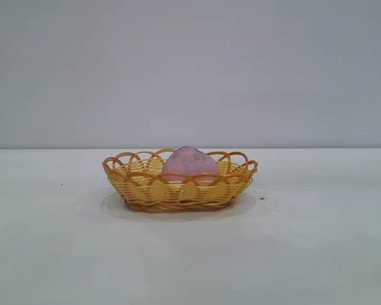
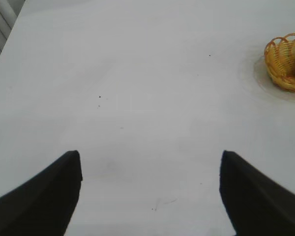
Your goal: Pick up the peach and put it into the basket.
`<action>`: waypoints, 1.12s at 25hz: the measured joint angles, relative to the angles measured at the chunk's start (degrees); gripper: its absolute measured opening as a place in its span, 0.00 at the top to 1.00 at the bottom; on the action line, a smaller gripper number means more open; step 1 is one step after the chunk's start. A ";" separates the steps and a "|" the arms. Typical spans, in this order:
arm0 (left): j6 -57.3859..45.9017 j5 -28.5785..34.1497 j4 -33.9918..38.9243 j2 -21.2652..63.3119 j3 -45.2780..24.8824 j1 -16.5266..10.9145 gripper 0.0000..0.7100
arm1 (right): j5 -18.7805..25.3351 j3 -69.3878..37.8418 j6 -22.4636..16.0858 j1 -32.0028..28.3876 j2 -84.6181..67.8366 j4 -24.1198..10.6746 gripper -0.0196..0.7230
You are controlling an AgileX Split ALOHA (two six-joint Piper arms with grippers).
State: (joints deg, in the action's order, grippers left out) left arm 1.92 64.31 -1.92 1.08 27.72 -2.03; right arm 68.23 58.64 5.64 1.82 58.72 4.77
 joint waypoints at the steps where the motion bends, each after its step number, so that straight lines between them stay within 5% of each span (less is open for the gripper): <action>1: 0.00 0.00 0.00 0.00 0.00 0.00 0.22 | -0.43 -2.26 -0.09 0.00 -2.28 0.00 0.34; 13: 0.00 0.00 0.00 0.00 0.00 0.00 0.22 | -5.15 -24.74 -1.77 0.00 -33.35 -1.28 0.34; 28: 0.00 -0.10 0.00 0.00 0.00 0.00 0.22 | -3.13 -30.58 -3.96 1.63 -59.68 -3.35 0.34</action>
State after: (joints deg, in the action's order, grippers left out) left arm 1.92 64.20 -1.92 1.08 27.72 -2.03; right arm 65.10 28.06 1.68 3.46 -0.96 1.42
